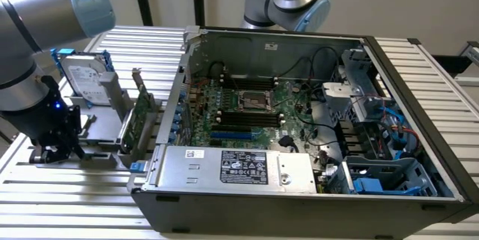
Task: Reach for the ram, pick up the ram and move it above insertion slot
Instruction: 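Pick up the ram and move it above insertion slot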
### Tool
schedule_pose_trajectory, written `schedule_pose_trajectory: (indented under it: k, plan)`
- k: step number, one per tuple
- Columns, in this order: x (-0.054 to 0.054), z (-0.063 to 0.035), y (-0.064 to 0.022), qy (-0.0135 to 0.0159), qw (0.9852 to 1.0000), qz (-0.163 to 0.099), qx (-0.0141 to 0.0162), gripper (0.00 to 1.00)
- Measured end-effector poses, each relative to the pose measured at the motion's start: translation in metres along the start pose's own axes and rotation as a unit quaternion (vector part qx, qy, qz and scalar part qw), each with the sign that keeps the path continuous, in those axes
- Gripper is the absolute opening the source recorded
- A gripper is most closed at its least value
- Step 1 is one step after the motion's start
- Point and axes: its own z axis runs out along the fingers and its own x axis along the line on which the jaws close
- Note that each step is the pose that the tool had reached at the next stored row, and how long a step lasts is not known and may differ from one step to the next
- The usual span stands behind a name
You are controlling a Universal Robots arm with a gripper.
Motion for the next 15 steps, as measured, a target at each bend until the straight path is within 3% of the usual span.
schedule_pose_trajectory:
  k: [9,15]
  plan:
    - [0.0,-0.0121,-0.0003,0.0,1.0,0.0,-0.0001,0.14]
    - [0.0,-0.0329,-0.001,0.0,1.0,0.0,-0.0001,0.14]
